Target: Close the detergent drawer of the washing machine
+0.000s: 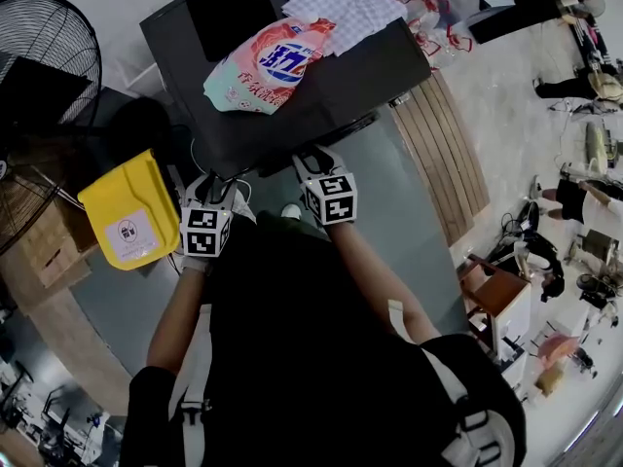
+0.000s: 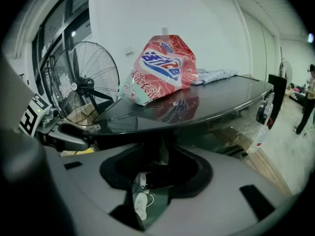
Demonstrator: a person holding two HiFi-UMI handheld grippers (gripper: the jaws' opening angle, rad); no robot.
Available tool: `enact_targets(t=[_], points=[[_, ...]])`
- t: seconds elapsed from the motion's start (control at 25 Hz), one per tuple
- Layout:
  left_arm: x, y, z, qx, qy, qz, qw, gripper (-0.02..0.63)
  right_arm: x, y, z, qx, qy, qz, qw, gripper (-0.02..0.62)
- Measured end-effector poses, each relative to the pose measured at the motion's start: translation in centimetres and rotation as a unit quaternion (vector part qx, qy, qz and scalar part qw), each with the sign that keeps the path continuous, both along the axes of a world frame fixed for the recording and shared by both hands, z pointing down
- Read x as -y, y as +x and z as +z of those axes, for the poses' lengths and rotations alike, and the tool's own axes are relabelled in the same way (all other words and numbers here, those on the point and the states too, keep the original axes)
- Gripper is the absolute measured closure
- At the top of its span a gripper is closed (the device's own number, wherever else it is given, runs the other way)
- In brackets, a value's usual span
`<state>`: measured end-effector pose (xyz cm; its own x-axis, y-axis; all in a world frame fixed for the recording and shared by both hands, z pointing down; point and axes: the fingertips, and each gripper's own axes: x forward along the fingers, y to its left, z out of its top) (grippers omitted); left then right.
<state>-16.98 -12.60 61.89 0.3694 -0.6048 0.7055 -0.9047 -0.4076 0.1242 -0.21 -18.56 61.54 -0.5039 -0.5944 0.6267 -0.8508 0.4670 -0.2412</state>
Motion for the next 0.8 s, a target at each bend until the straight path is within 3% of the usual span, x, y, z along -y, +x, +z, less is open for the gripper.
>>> enact_targets(t=[0.8], points=[[-0.7, 0.2, -0.3, -0.025, -0.022, -0.026, 0.9991, 0.425, -0.3, 1.3, -0.8, 0.009, -0.011, -0.001, 1.0, 0.445]])
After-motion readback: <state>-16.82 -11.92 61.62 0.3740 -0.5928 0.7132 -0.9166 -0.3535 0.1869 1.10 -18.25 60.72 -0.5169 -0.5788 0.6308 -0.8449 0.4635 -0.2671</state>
